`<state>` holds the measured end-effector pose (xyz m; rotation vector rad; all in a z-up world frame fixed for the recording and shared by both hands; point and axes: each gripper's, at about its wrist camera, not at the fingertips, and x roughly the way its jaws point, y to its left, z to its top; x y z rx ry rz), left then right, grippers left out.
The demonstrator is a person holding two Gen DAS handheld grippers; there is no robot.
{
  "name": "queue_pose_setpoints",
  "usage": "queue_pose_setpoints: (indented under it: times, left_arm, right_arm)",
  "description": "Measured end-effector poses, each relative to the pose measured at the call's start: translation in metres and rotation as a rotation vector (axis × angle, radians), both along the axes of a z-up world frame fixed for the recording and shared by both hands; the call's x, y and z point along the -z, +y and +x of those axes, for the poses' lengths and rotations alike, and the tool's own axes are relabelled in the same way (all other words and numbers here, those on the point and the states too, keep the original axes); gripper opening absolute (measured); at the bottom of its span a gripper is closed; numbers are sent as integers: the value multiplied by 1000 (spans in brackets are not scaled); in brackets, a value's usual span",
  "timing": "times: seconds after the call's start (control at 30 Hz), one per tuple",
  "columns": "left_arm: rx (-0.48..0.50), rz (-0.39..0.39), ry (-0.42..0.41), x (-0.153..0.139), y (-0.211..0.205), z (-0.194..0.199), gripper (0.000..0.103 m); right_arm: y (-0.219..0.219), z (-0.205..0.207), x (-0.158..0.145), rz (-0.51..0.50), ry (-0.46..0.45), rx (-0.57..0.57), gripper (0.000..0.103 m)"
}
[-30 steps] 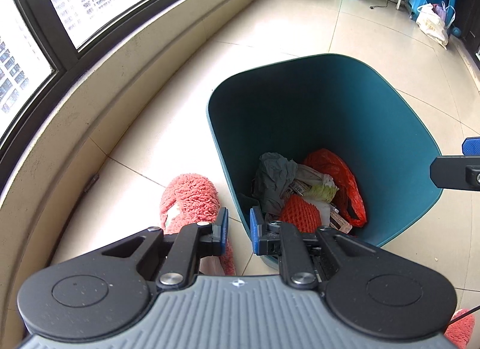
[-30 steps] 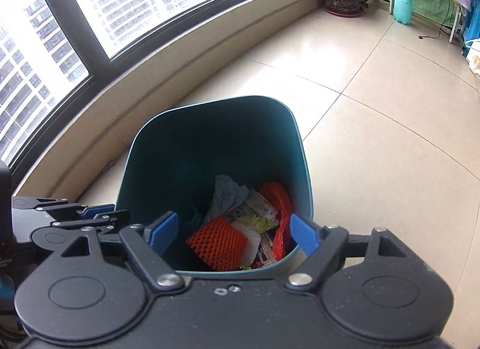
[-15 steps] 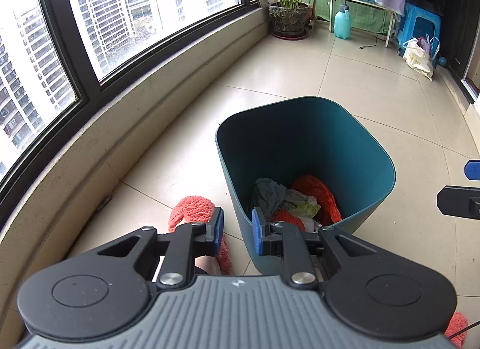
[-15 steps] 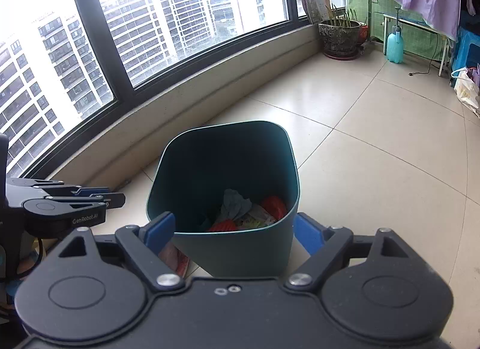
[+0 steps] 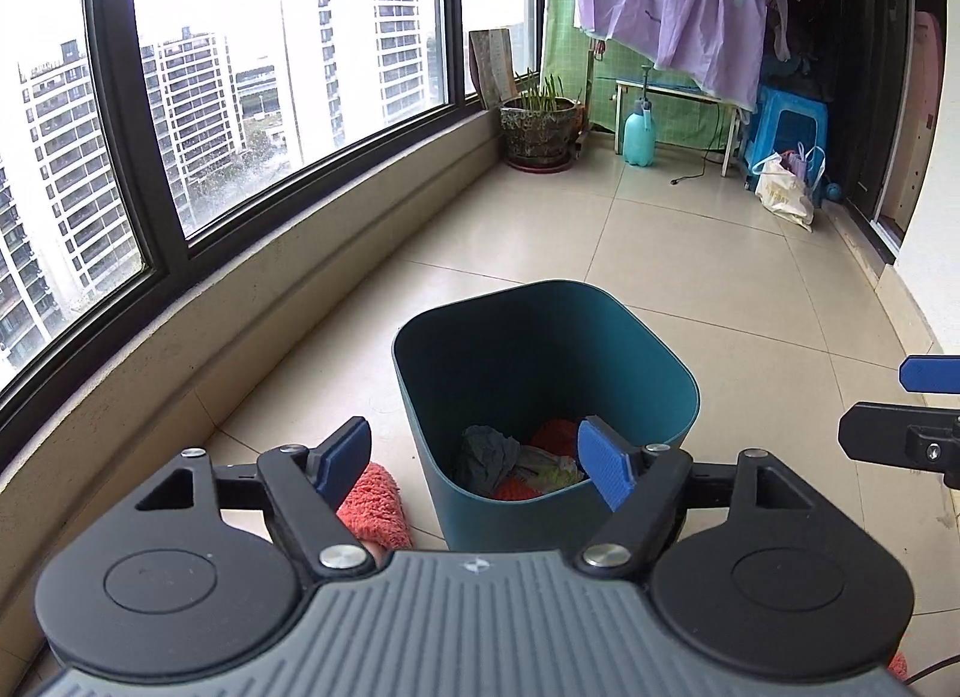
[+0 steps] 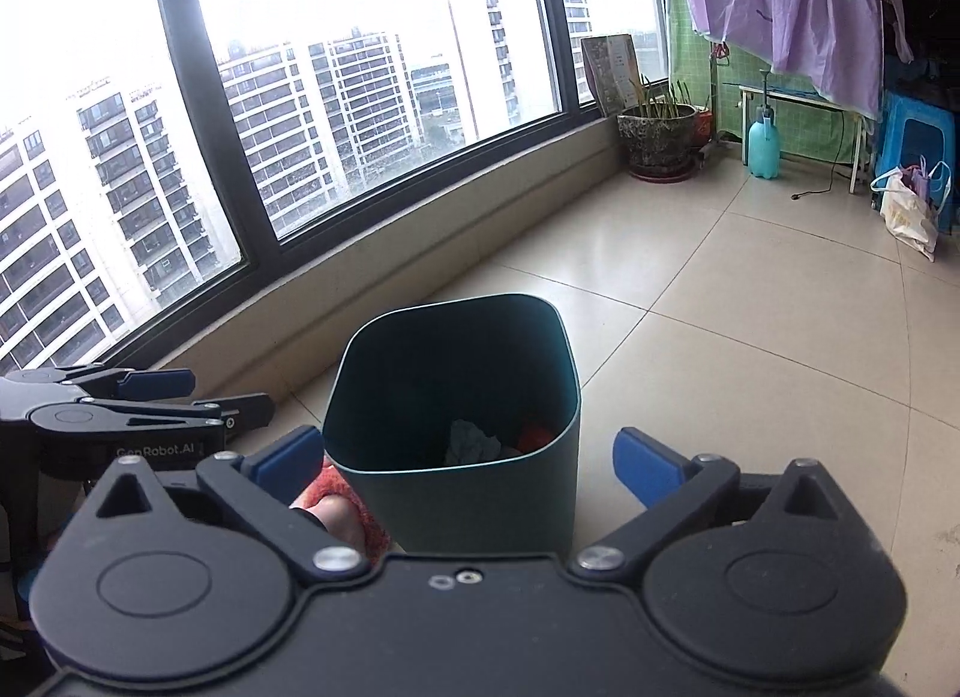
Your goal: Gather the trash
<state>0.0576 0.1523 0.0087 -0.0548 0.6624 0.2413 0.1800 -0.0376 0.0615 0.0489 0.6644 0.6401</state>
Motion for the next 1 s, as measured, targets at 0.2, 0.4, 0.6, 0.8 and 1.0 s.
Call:
queue_pose_setpoints:
  times: [0.2,0.4,0.6,0.8,1.0]
  left_arm:
    - [-5,-27,-20,1,0,-6,84]
    - [4,-49,-24,5,1,-13,84]
    - [14,-14,-40,6,-7,-18,84]
    - [48,34,-76,3,-20,-23,84]
    - [67,35,-82,4,-27,-26,84]
  right_arm:
    - [4,-8,10,3,-28,6,103]
    - [12,-12,22,-15,-40,6,103]
    - [20,-15,28,-35,-61,16,103]
    - [20,-16,29,-25,-62,34,103]
    - [18,-19,28,2,-61,57,103]
